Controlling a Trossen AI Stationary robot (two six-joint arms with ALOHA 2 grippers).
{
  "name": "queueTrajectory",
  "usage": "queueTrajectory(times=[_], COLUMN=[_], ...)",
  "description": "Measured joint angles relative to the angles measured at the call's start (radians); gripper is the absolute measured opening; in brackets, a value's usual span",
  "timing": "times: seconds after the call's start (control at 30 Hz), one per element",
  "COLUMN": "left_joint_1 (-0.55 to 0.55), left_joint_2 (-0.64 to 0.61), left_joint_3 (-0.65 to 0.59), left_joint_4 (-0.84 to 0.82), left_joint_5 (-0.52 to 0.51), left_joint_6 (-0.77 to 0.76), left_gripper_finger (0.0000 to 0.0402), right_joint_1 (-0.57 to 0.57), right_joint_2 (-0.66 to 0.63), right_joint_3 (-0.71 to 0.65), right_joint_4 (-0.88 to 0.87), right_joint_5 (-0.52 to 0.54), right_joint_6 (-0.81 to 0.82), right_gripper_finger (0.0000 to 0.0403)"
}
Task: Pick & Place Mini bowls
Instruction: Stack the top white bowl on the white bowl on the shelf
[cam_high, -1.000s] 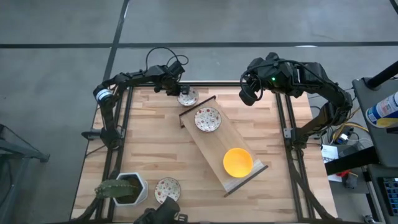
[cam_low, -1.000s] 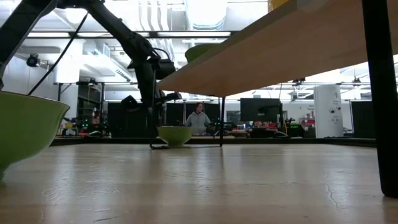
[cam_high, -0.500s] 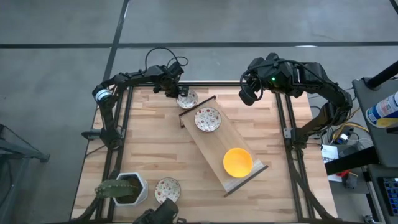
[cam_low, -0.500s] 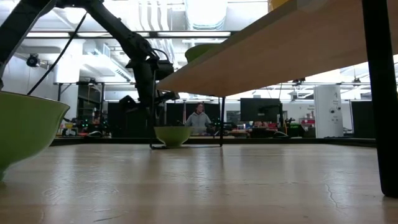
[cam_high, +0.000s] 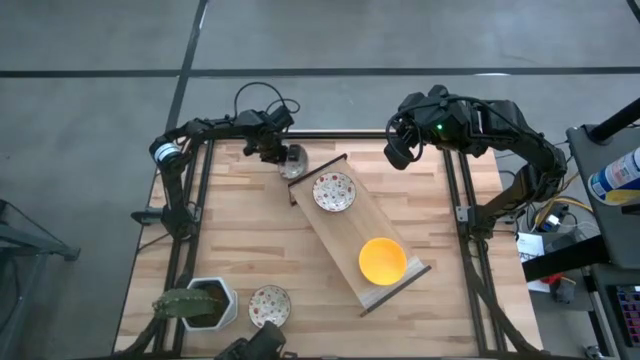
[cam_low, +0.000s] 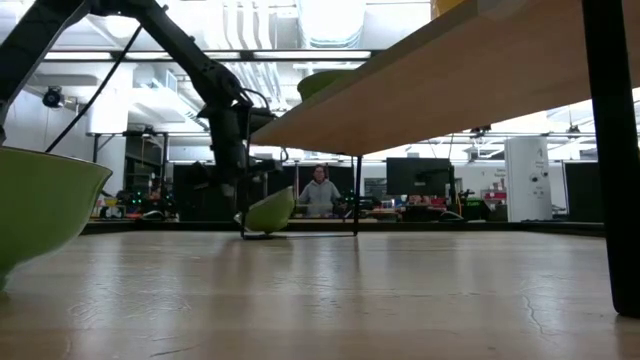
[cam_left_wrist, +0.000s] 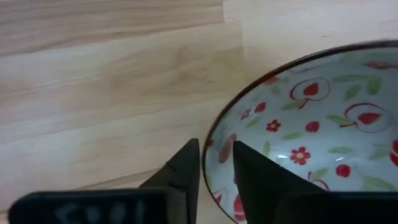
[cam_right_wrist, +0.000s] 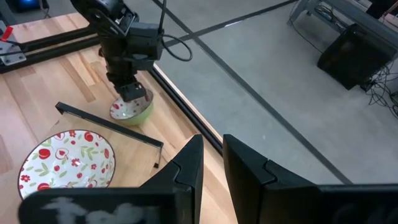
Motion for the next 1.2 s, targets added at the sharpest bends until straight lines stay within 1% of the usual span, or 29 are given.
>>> queueTrajectory(times=[0.1, 0.33, 0.47, 0.7, 0.83, 0.97, 1.0, 1.2], left_joint_1=[0.0, -0.006, -0.005, -0.012, -0.011, -0.011, -0.01, -0.006], left_joint_2=[0.0, 0.0, -0.001, -0.002, -0.002, -0.002, -0.003, -0.007], left_joint_3=[0.007, 0.008, 0.008, 0.006, 0.006, 0.004, 0.004, 0.008], left_joint_4=[0.002, 0.031, 0.078, 0.095, 0.096, 0.097, 0.105, 0.105], left_joint_5=[0.011, 0.031, 0.094, 0.097, 0.097, 0.066, 0.063, 0.051], left_joint_6=[-0.027, -0.04, -0.078, -0.075, -0.06, -0.037, -0.017, 0.011], left_gripper_finger=[0.0096, 0.0098, 0.0098, 0.0095, 0.0072, 0.0018, 0.0011, 0.0005], right_joint_1=[0.0, 0.0, 0.0, 0.0, 0.0, 0.0, 0.0, 0.0], right_joint_2=[0.0, 0.0, 0.0, 0.0, 0.0, 0.0, 0.0, 0.0], right_joint_3=[-0.001, -0.003, -0.007, -0.014, -0.015, -0.019, -0.02, -0.036], right_joint_4=[0.001, 0.001, 0.001, 0.002, 0.002, 0.002, 0.002, 0.002], right_joint_5=[0.0, 0.001, 0.002, 0.008, 0.01, 0.025, 0.026, 0.029], right_joint_6=[0.0, -0.001, -0.004, -0.005, -0.004, -0.004, -0.004, -0.004], right_gripper_finger=[0.0057, 0.0057, 0.0057, 0.0057, 0.0057, 0.0057, 0.0057, 0.0057])
